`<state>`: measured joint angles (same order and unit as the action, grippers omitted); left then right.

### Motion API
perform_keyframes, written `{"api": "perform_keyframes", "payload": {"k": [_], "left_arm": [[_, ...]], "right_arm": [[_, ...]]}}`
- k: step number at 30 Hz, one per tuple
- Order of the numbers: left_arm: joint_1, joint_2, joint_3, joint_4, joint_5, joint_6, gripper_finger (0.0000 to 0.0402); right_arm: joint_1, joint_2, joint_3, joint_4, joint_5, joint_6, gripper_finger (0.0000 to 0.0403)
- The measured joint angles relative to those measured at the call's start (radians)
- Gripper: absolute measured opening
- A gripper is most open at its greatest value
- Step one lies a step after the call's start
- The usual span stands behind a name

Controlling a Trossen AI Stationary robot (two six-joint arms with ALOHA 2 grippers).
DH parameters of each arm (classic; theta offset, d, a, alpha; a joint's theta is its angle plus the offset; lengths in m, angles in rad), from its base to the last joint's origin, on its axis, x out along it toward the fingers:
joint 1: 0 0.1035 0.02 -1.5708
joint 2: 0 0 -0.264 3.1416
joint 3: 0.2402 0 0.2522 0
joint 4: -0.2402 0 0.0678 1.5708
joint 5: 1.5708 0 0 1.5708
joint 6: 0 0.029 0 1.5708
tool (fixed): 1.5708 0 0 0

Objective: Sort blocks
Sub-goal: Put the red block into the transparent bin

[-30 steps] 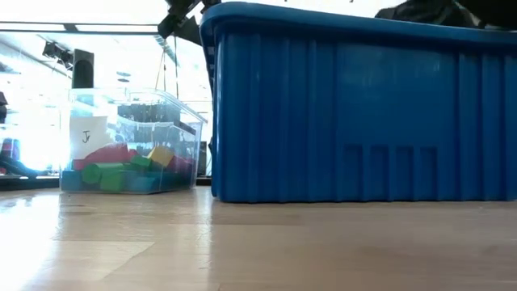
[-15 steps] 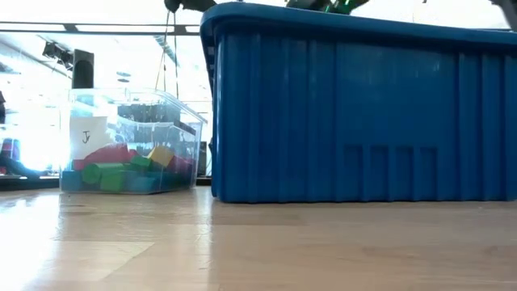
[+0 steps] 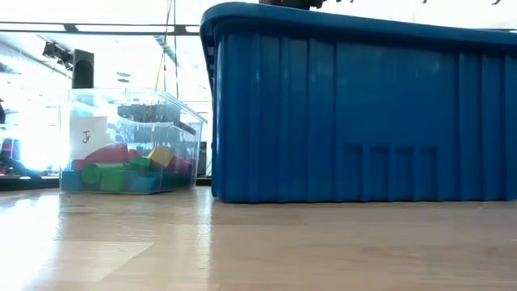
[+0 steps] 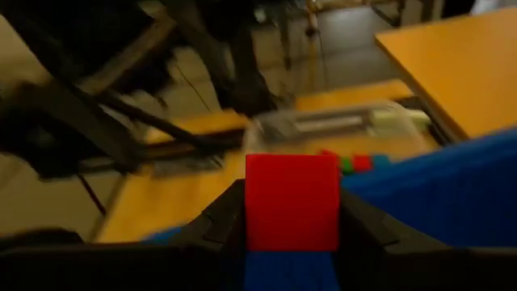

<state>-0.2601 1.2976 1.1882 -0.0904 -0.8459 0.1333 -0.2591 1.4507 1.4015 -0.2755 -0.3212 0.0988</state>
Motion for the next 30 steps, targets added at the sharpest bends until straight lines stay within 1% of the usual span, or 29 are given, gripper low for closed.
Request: {"api": "perform_keyframes", "payload": {"k": [4, 8, 16, 23, 27, 28, 30], "left_arm": [[0.000, 0.022, 0.000, 0.022, 0.000, 0.077, 0.0309], [0.009, 0.042, 0.001, 0.023, 0.003, 0.130, 0.0309], [0.011, 0.042, 0.001, 0.018, 0.004, 0.121, 0.0309], [0.010, 0.049, 0.001, 0.025, 0.004, 0.121, 0.0310], [0.009, 0.052, 0.001, 0.029, 0.005, 0.122, 0.0309], [0.009, 0.052, 0.001, 0.028, 0.011, 0.122, 0.0309], [0.009, 0.052, 0.001, 0.030, 0.058, 0.123, 0.0310]], "right_arm": [[0.031, -0.044, -0.104, 0.164, -0.018, 0.115, 0.0127], [0.053, -0.051, -0.134, 0.261, -0.033, 0.171, 0.0127], [0.096, -0.046, -0.136, 0.290, -0.017, 0.128, 0.0127], [0.078, -0.049, -0.136, 0.314, -0.127, 0.107, 0.0127], [0.063, -0.049, -0.136, 0.290, -0.189, 0.115, 0.0127], [0.061, -0.049, -0.136, 0.273, -0.204, 0.110, 0.0127], [0.058, -0.048, -0.136, 0.228, -0.218, 0.096, 0.0127]]}}
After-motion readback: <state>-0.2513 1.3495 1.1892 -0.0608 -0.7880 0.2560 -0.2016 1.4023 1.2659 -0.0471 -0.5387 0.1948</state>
